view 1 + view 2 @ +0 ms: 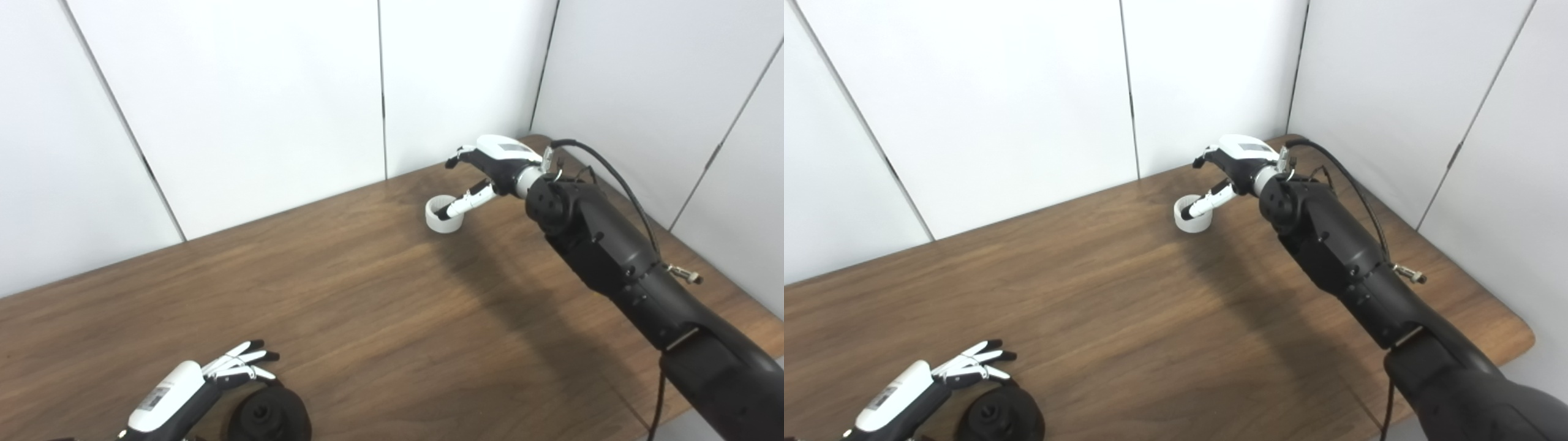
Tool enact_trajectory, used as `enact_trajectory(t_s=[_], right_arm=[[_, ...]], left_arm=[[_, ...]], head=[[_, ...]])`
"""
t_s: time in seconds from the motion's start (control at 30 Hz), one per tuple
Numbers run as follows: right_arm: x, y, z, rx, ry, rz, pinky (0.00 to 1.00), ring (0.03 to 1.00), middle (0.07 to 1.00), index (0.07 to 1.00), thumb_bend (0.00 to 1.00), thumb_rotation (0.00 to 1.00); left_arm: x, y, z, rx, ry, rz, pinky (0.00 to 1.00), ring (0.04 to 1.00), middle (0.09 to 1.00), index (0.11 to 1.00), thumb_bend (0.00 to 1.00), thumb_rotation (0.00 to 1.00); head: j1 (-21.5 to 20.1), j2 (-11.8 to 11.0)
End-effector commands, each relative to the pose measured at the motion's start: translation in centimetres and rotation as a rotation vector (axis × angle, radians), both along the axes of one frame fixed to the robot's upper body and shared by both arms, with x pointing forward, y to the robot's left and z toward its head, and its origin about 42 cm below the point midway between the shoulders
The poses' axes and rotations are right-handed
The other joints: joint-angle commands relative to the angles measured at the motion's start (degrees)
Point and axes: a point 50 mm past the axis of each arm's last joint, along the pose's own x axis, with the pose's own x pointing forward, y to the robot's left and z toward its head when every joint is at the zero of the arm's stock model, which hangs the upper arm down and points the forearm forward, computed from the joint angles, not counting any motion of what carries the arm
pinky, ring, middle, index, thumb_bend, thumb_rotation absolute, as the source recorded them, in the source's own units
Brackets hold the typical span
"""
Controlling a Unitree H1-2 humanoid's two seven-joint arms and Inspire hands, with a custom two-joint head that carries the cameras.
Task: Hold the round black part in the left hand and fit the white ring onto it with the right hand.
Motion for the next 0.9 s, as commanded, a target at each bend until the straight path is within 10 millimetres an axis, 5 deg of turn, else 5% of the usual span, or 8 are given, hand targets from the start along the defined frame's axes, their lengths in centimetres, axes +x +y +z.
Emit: enact_trajectory(t_s=[0.0, 0.87], right_arm=[[0.8, -1.0, 3.4, -0.034, -0.065, -0.021, 0.97, 0.969, 0.961, 0.851, 0.84, 0.51], [1.7, -0.1, 0.2, -0.009, 0.052, -0.021, 0.96, 0.942, 0.95, 0.87, 0.91, 0.46]], left_arm=[[-0.7, 1.8, -1.6, 0.137, 0.032, -0.002, 0.88, 0.962, 0.882, 0.485, 0.52, 0.07], [-1.0, 2.0, -1.4, 0.14, 0.043, -0.006, 0.92, 0.976, 0.887, 0.485, 0.52, 0.07]], head=[[0.0, 0.1], [1.5, 0.8]])
